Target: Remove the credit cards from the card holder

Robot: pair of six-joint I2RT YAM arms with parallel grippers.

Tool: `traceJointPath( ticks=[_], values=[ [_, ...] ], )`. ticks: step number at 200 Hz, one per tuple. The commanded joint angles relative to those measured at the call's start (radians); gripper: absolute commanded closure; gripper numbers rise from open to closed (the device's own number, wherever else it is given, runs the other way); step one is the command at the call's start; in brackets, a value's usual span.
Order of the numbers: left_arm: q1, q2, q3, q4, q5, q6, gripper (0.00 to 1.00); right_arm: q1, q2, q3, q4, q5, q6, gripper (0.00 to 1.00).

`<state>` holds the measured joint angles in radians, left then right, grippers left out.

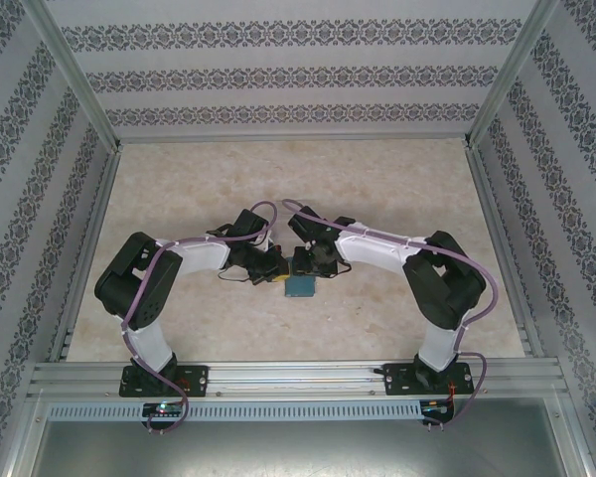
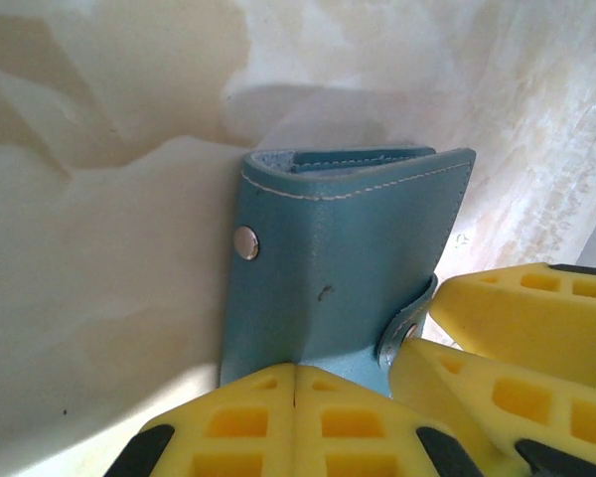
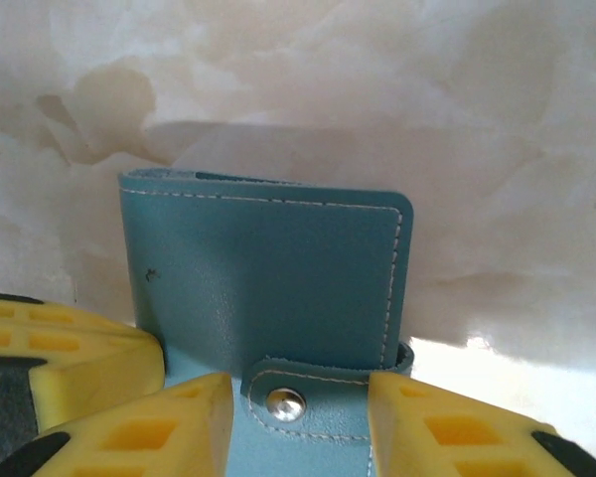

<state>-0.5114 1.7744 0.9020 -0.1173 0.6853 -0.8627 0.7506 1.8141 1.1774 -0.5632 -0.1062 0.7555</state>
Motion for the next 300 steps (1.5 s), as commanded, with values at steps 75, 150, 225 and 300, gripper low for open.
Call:
traceJointPath(
  ticks=[75, 150, 225, 300],
  values=[
    [-0.014, 0.036, -0.025, -0.004, -0.013, 0.005, 1.0, 0.033, 0.106, 0.076, -0.098, 0.044, -0.016, 0.6],
    [-0.014, 0.044, -0.037, -0.017, -0.028, 0.013, 1.0, 0.045, 0.103, 0.105, -0.126, 0.07, -0.027, 0.73],
    [-0.014, 0.072, -0.047, -0.032, -0.059, 0.028, 1.0, 0.029, 0.04, 0.082, -0.129, 0.095, -0.031, 0.85],
    [-0.013, 0.05, -0.094, -0.014, -0.079, 0.005, 1.0, 0.004, -0.013, 0.049, -0.136, 0.113, -0.043, 0.88]
  ],
)
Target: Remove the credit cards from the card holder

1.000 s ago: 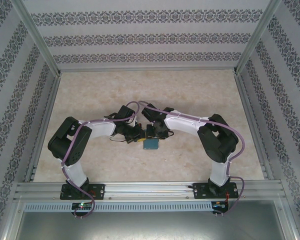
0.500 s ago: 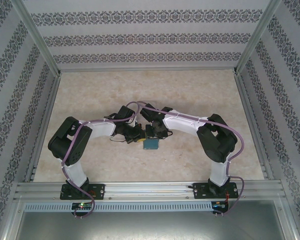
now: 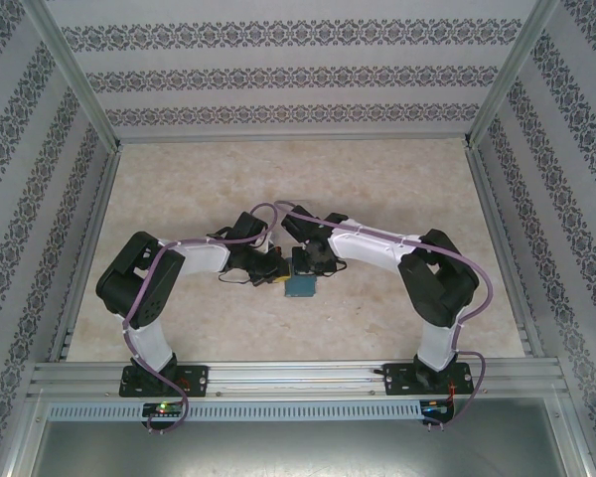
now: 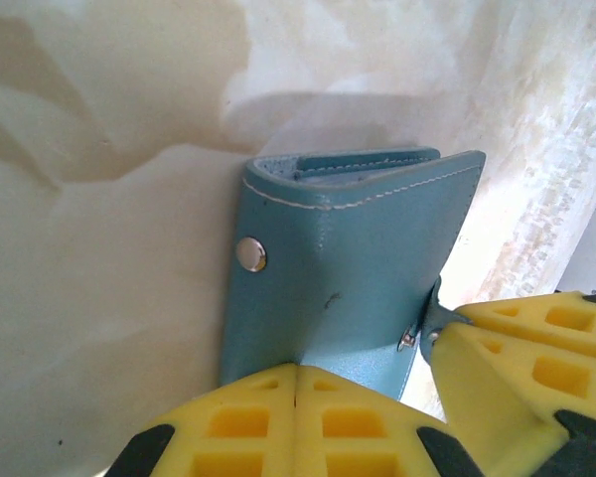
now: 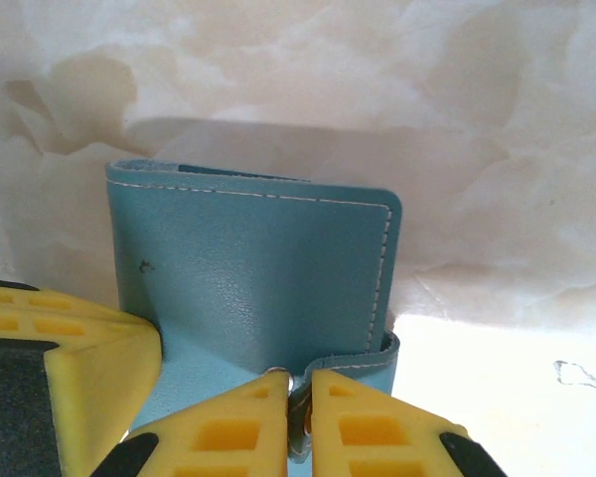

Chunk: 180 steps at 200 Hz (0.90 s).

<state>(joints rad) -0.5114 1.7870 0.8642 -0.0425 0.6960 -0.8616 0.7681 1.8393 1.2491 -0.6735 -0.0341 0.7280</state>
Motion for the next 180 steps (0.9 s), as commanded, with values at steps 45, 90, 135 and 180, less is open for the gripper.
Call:
traceJointPath(
  ticks=[45, 90, 135, 180],
  values=[
    [-0.014, 0.005, -0.035, -0.144, -0.104, 0.023, 1.0, -0.037, -0.086, -0.07, -0.032, 0.079, -0.016, 0.74],
    [-0.014, -0.022, -0.002, -0.181, -0.111, 0.027, 0.98, -0.057, -0.108, -0.122, 0.006, 0.061, -0.015, 0.75],
    [-0.017, -0.06, 0.046, -0.27, -0.158, 0.048, 0.9, -0.064, -0.131, -0.182, 0.091, 0.024, -0.006, 0.82],
    [-0.059, -0.072, 0.143, -0.42, -0.267, 0.095, 0.82, -0.088, -0.172, -0.273, 0.207, -0.021, 0.008, 0.87]
  ],
)
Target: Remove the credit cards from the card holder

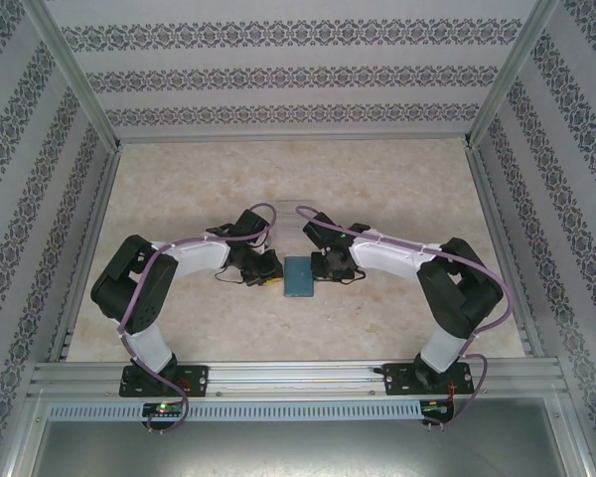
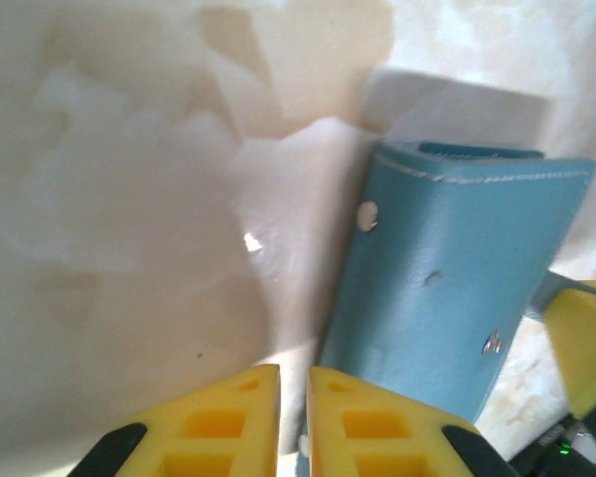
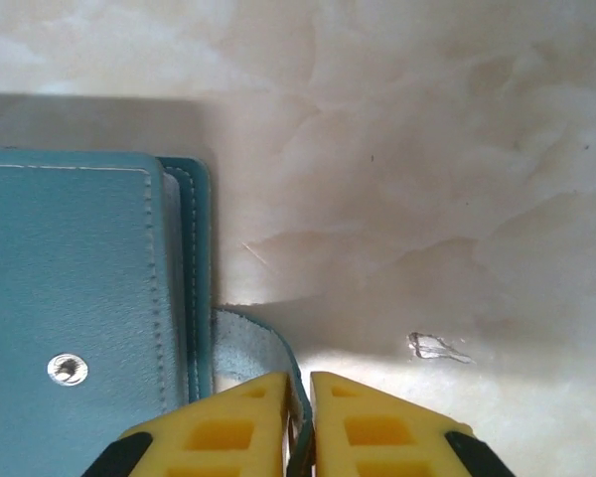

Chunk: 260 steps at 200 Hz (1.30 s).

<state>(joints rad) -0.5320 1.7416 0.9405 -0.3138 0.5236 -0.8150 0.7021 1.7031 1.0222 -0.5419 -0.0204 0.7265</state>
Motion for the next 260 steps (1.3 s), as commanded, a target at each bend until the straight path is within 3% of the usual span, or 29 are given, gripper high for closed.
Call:
traceJointPath(
  ticks=[1, 47, 109, 163, 260],
  values=[
    [-0.039, -0.027, 0.07, -0.152, -0.097, 0.048, 0.82, -0.022, -0.036, -0.049, 0.078, -0.036, 0.01, 0.87],
    [-0.107, -0.002, 0.192, -0.292, -0.215, 0.079, 0.75, -0.065, -0.066, -0.146, 0.197, -0.114, 0.024, 0.86],
    [-0.199, 0.08, 0.351, -0.437, -0.355, 0.089, 0.6, -0.105, -0.092, -0.226, 0.277, -0.15, 0.024, 0.72],
    [-0.237, 0.123, 0.427, -0.49, -0.408, 0.074, 0.55, -0.158, -0.172, -0.309, 0.364, -0.222, 0.042, 0.64],
    [-0.295, 0.223, 0.557, -0.561, -0.457, 0.06, 0.45, -0.197, -0.163, -0.387, 0.506, -0.338, 0.064, 0.87]
  ],
)
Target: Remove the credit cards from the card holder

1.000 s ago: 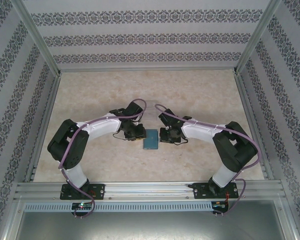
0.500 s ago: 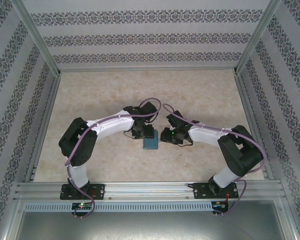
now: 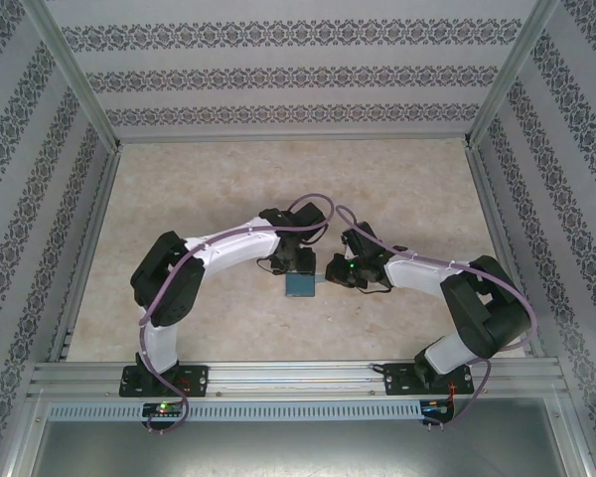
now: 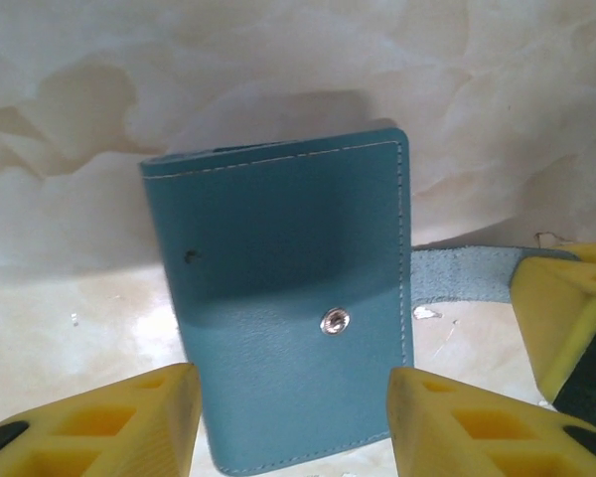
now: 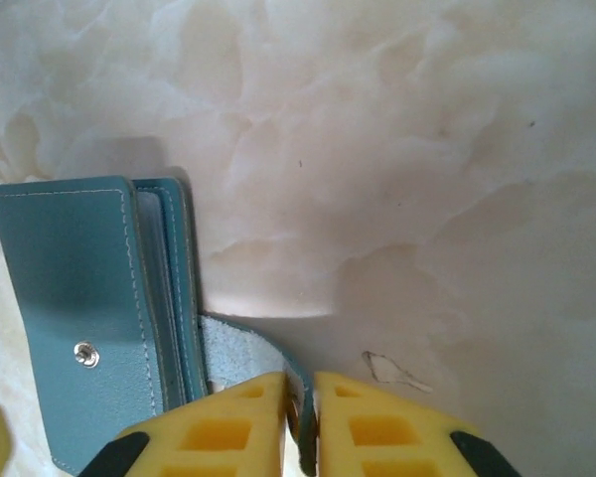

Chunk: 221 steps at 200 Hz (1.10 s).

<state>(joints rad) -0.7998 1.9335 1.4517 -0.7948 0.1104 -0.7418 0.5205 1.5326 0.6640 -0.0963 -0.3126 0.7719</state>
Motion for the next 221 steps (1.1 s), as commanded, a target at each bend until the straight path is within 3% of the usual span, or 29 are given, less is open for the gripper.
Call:
traceJointPath(
  ticks=[1, 62, 90, 158, 221],
  values=[
    [-0.028, 0.032, 0.049, -0.081, -0.045, -0.013, 0.45, -0.016, 0.008, -0.03, 0.062, -0.047, 0.019, 0.87],
    [-0.065, 0.124, 0.143, -0.163, -0.114, -0.011, 0.41, -0.046, 0.033, -0.068, 0.132, -0.108, 0.044, 0.89],
    [-0.075, 0.152, 0.174, -0.188, -0.133, -0.012, 0.3, -0.064, 0.054, -0.08, 0.151, -0.139, 0.053, 0.9],
    [-0.081, 0.195, 0.203, -0.207, -0.136, -0.013, 0.2, -0.102, 0.11, -0.104, 0.202, -0.199, 0.069, 0.9],
    [-0.081, 0.2, 0.209, -0.222, -0.154, -0.011, 0.23, -0.118, 0.104, -0.112, 0.199, -0.202, 0.064, 0.91]
  ],
)
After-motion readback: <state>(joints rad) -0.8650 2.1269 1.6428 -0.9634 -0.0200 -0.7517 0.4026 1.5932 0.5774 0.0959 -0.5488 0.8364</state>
